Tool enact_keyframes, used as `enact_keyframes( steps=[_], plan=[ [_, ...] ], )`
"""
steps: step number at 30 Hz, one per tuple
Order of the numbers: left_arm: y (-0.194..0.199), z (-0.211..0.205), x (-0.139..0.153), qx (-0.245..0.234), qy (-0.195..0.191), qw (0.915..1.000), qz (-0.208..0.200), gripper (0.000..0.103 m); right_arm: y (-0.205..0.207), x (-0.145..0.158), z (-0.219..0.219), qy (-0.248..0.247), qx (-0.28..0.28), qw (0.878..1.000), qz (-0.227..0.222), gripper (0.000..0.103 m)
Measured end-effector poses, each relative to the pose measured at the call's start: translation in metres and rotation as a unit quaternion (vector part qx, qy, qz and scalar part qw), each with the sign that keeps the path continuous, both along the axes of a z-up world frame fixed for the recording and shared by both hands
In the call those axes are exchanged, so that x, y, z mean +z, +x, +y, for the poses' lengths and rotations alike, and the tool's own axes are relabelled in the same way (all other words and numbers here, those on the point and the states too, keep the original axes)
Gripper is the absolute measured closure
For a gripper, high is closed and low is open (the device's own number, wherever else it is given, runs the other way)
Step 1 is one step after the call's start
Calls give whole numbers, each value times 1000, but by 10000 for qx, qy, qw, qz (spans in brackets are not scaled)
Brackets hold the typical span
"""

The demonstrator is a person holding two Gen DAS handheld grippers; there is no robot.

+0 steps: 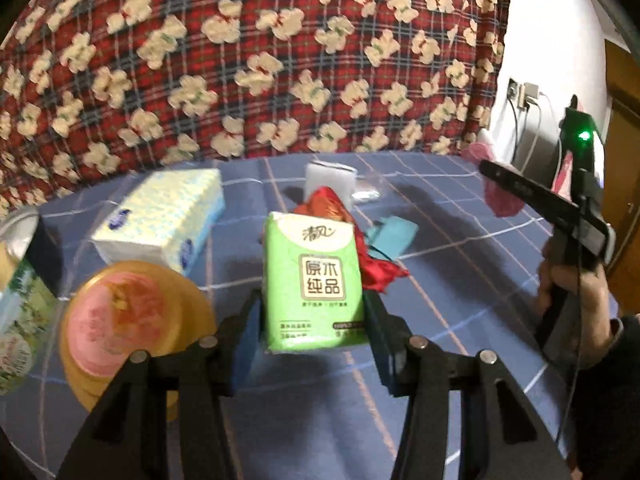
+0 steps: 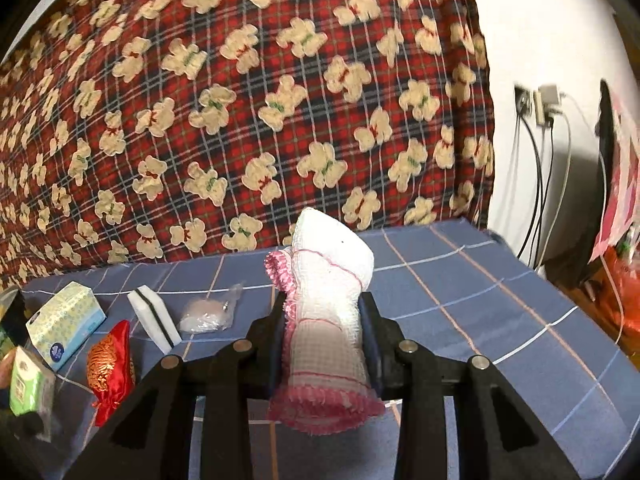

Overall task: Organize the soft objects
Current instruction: 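Carry the towel roll and green tissue pack over the round tin with both grippers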

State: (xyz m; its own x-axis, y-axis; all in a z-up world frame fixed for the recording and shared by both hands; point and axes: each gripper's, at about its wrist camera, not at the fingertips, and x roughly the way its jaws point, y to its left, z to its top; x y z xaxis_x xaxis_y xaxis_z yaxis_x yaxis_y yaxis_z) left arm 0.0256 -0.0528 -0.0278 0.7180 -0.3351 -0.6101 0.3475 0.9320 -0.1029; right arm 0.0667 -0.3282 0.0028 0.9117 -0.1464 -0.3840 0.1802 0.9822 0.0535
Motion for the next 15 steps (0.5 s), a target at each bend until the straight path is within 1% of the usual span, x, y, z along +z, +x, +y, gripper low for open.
enact_keyframes(
  steps=[1,5,10,15],
  plan=[
    [-1,2,1,62,55,9999,-83,54,-3,1,5,-96,-15,9999,-57,67],
    [2,15,4,201,-8,9995,-235,53,-21,8,32,-609,-68,9976,-331,67],
    [0,25,6,468,219,9969,-595,54,-49,11,66,-688,121,9962,-512,67],
    [-2,36,11,452,85,9962,-740,54,-70,11,103,-660,349,9950,-656,67]
  ],
)
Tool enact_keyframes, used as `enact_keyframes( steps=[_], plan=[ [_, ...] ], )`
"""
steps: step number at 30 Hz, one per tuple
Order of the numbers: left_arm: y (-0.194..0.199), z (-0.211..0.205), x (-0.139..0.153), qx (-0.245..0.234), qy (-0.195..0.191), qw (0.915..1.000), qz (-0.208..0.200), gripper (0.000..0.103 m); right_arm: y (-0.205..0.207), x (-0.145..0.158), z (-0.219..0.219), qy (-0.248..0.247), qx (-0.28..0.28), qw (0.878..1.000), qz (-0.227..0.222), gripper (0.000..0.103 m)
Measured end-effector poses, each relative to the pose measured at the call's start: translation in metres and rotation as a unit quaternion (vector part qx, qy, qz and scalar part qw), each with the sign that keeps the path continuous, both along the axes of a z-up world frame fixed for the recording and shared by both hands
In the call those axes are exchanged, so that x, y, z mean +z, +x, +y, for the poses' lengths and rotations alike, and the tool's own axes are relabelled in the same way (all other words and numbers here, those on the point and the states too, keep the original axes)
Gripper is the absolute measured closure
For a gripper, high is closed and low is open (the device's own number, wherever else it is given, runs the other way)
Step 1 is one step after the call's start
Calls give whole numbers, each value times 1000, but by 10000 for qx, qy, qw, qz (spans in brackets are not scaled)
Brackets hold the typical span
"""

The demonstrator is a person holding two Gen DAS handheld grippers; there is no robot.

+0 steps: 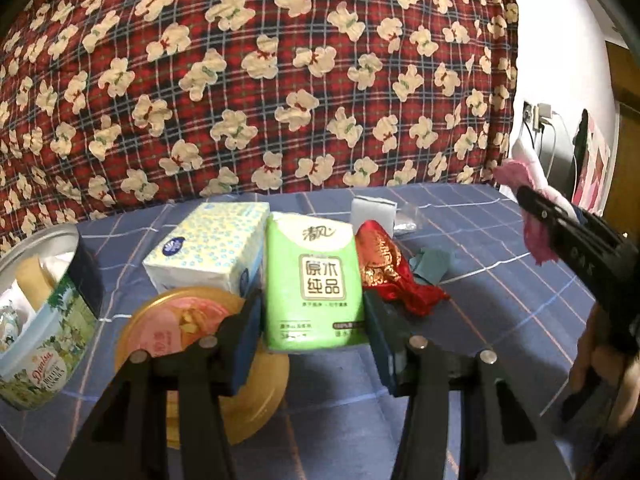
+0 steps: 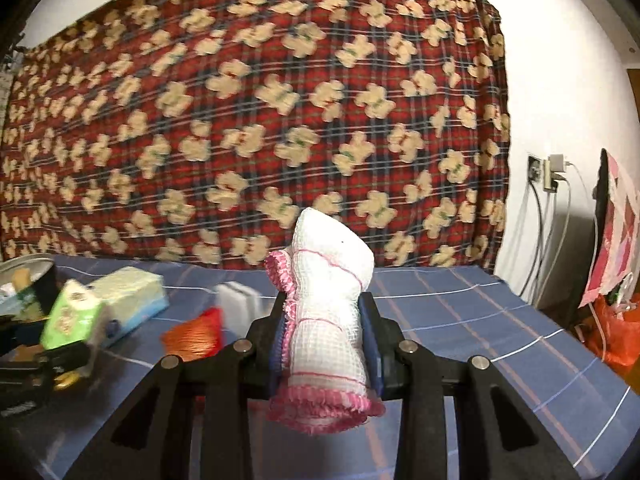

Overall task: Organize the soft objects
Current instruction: 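Carry the towel roll and green tissue pack over the round tin with both grippers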

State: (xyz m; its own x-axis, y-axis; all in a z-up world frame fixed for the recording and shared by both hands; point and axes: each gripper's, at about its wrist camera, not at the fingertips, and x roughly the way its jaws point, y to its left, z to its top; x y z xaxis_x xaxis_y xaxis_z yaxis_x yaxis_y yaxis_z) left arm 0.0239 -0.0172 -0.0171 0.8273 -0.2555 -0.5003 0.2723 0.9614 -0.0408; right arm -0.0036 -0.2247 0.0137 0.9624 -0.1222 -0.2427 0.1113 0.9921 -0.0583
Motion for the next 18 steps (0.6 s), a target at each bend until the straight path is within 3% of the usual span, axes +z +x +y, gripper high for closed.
enact_keyframes(
  steps=[6,18],
  plan=[
    [-8,12,4,59,49,9997,-226,54,-12,-3,41,105,276,9996,-21,67],
    [-10,75,5,638,-18,9975,-313,54,-16,-6,115,171,774,9968,-16,67]
  ],
)
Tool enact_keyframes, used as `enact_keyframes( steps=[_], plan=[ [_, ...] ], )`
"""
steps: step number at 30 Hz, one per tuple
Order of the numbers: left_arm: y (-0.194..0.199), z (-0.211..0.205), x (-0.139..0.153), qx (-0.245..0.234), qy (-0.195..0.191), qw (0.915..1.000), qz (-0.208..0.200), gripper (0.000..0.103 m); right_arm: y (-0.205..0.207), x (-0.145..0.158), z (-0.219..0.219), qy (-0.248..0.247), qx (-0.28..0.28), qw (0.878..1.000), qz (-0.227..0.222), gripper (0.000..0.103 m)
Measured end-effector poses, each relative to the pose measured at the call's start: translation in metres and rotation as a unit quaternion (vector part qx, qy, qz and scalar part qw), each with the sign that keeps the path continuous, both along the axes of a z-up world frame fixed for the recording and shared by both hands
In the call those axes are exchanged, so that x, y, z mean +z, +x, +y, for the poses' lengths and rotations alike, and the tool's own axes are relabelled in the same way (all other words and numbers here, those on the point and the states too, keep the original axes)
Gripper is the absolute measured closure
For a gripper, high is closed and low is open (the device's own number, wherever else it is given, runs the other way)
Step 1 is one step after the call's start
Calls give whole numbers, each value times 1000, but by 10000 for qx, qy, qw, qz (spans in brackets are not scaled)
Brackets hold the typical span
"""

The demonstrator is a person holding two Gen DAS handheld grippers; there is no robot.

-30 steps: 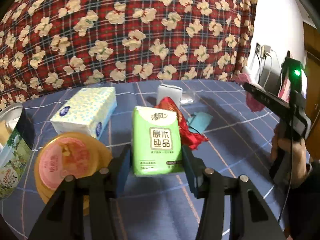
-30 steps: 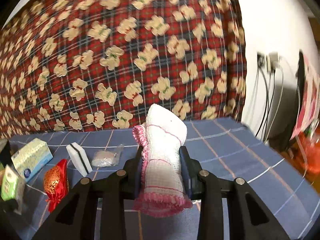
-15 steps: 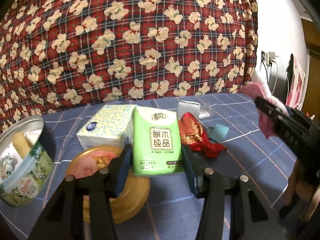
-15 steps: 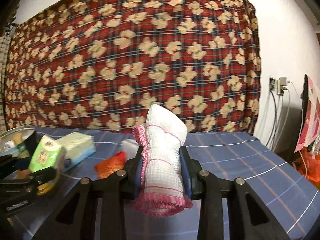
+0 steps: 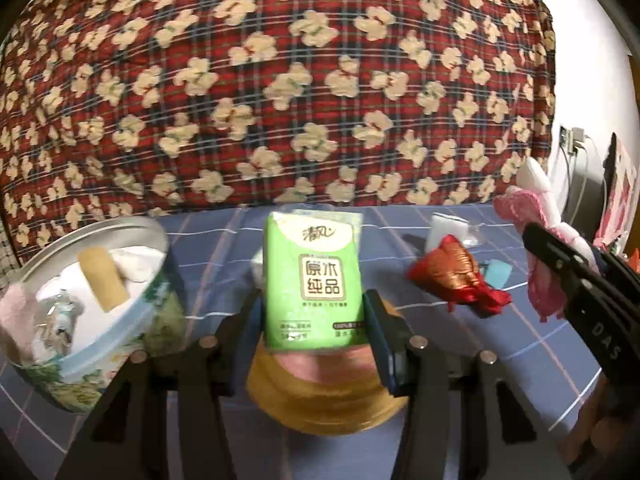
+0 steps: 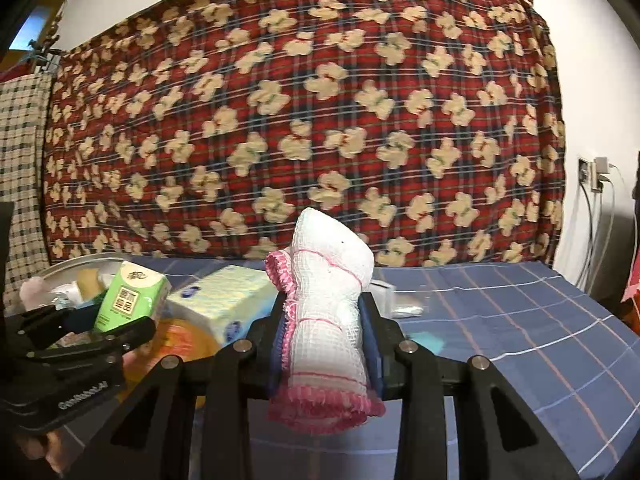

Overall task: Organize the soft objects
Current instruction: 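Carry the towel roll and green tissue pack over the round tin with both grippers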

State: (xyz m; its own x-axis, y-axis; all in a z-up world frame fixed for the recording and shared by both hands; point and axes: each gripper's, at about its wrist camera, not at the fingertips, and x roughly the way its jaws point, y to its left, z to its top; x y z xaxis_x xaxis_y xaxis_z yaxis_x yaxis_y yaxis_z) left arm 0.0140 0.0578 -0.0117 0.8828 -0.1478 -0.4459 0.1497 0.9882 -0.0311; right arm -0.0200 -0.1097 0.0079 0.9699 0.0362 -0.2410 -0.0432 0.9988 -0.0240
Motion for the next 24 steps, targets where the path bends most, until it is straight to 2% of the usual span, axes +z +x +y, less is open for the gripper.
enact_keyframes(
  steps=[14,24],
  plan=[
    [1,67,-1,482,-280,9984,-7,54,2,6,82,-169,812,9966,-19,67],
    [-1,117,4,995,-287,9946,-56,54,13,7,141,-64,1330,9911,-10,67]
  ],
)
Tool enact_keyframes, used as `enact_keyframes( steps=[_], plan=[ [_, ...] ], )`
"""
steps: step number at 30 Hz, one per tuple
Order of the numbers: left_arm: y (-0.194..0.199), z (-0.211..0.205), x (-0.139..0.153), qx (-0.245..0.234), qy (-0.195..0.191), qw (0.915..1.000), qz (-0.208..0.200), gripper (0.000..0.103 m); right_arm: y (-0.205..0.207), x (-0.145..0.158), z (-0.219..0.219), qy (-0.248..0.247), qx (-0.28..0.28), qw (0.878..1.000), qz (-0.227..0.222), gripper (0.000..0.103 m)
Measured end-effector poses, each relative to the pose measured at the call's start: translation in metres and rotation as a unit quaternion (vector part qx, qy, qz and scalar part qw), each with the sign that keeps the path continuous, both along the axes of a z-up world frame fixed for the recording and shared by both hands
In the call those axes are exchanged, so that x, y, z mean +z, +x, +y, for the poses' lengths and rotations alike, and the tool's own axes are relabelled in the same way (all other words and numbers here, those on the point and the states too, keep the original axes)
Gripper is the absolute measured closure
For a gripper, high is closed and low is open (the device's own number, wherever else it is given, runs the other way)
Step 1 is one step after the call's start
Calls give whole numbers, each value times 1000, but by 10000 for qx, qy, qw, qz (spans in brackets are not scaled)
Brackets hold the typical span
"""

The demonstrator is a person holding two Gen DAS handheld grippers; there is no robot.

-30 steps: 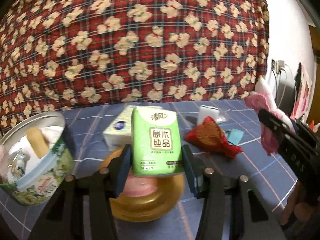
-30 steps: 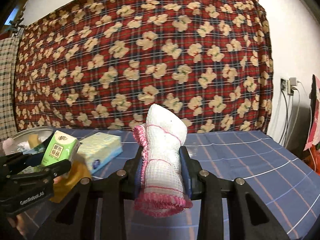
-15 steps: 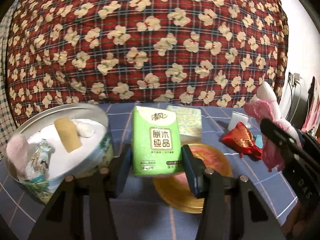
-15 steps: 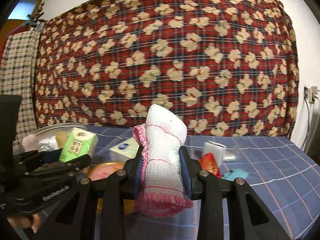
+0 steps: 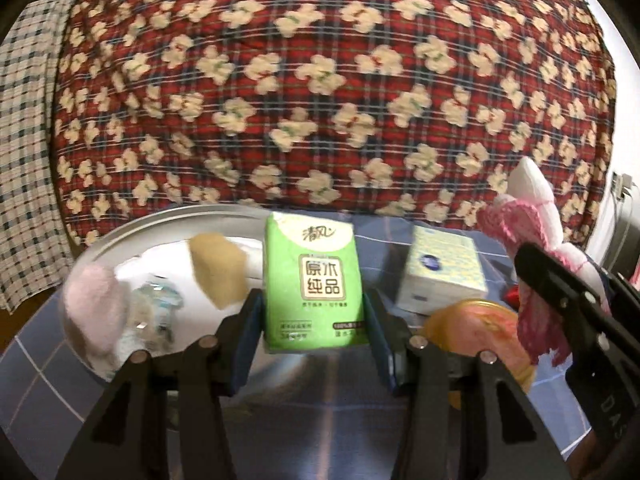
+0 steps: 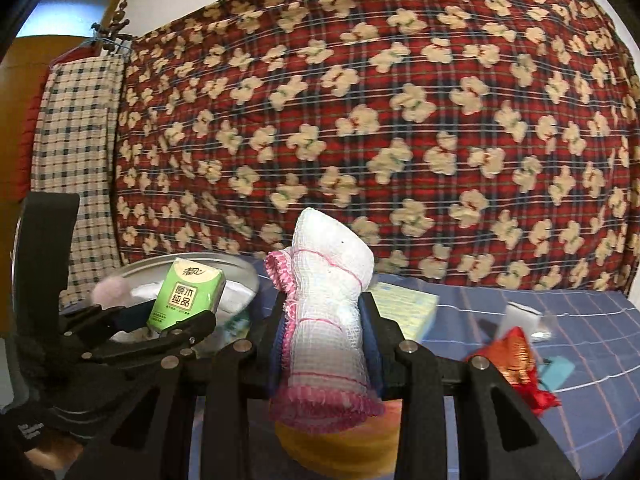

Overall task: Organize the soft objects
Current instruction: 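Carry the towel roll and green tissue pack over the round tin with both grippers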

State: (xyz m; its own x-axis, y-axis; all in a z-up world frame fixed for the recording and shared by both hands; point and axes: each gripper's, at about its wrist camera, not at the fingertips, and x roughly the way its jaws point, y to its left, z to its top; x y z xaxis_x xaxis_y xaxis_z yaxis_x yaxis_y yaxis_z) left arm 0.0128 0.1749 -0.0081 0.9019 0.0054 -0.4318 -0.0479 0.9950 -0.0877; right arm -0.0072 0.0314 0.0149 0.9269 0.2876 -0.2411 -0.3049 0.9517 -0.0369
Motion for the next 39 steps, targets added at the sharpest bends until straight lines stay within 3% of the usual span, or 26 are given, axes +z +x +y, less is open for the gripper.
enact_keyframes(
  steps=[18,27,39],
  plan=[
    [9,73,-6,817,-37,9965,146,54,29,0,76,145,419,9990,102,67],
    [23,107,-13,1203,-112,9922,312,54,52,-9,110,69,525,9978,399,67],
    [39,130,-15,1720,251,9836,488,54,66,-19,132,-212,415,9981,394,67]
  ],
)
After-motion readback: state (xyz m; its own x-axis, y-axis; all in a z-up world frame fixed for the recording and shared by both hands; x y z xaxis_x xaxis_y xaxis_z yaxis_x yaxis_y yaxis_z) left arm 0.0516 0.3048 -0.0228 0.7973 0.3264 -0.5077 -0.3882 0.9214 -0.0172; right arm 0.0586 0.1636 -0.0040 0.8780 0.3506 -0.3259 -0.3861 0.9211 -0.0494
